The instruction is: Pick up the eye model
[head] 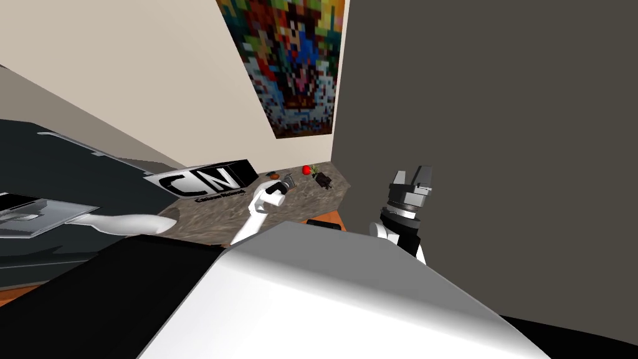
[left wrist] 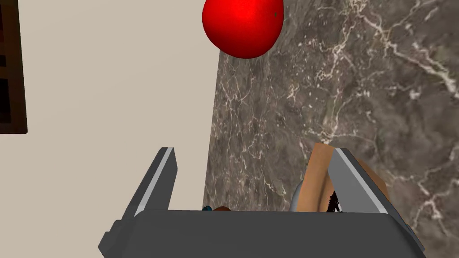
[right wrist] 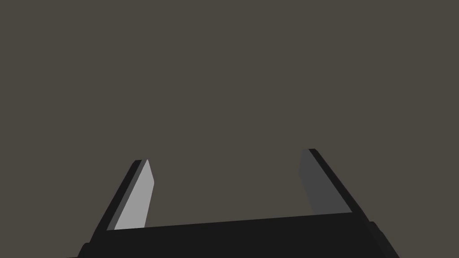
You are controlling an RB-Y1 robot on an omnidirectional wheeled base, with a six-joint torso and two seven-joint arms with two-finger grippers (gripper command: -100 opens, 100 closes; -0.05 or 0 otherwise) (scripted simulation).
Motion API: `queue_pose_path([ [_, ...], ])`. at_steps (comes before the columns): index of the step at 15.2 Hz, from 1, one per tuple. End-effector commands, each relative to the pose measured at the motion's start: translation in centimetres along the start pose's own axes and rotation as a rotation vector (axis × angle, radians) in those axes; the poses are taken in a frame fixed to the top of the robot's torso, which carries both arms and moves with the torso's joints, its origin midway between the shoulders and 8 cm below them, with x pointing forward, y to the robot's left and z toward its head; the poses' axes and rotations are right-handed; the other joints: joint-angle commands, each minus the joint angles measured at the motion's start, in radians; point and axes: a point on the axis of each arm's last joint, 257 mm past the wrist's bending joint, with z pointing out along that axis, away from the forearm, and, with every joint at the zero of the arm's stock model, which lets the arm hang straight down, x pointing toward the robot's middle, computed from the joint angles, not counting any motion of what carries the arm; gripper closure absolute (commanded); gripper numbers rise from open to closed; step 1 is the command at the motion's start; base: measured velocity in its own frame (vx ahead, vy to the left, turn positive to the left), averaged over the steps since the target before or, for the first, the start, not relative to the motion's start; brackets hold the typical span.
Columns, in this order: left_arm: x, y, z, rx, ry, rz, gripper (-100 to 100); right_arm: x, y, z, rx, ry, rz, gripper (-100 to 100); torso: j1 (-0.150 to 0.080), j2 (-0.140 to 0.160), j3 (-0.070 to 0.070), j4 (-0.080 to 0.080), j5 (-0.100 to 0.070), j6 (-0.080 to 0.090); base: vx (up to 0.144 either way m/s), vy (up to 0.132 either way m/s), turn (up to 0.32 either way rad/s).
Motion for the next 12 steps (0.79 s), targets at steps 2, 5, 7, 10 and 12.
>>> queue_pose_path([
  [2, -1.3, 0.9, 0.3, -0.058, -0.039, -0.02, -100, 0.0, 0.0, 0.0, 0.0, 0.0, 0.0, 0, 0.0, 0.0, 0.0, 0.0, 0.0, 0.0, 0.007, -0.006, -0.023],
  [5, -2.4, 1.8, 0.4, -0.107, -0.077, -0.032, -100, 0.0, 0.0, 0.0, 0.0, 0.0, 0.0, 0, 0.0, 0.0, 0.0, 0.0, 0.0, 0.0, 0.006, -0.005, -0.019],
  [7, -3.2, 2.3, 0.5, -0.138, -0.102, -0.043, -100, 0.0, 0.0, 0.0, 0.0, 0.0, 0.0, 0, 0.0, 0.0, 0.0, 0.0, 0.0, 0.0, 0.012, -0.011, -0.04],
  [10, -4.4, 3.1, 0.4, -0.184, -0.143, -0.053, -100, 0.0, 0.0, 0.0, 0.0, 0.0, 0.0, 0, 0.0, 0.0, 0.0, 0.0, 0.0, 0.0, 0.004, -0.003, -0.013],
  [12, -4.6, 3.3, 0.3, -0.194, -0.152, -0.053, -100, 0.0, 0.0, 0.0, 0.0, 0.0, 0.0, 0, 0.0, 0.0, 0.0, 0.0, 0.0, 0.0, 0.012, -0.007, -0.026],
])
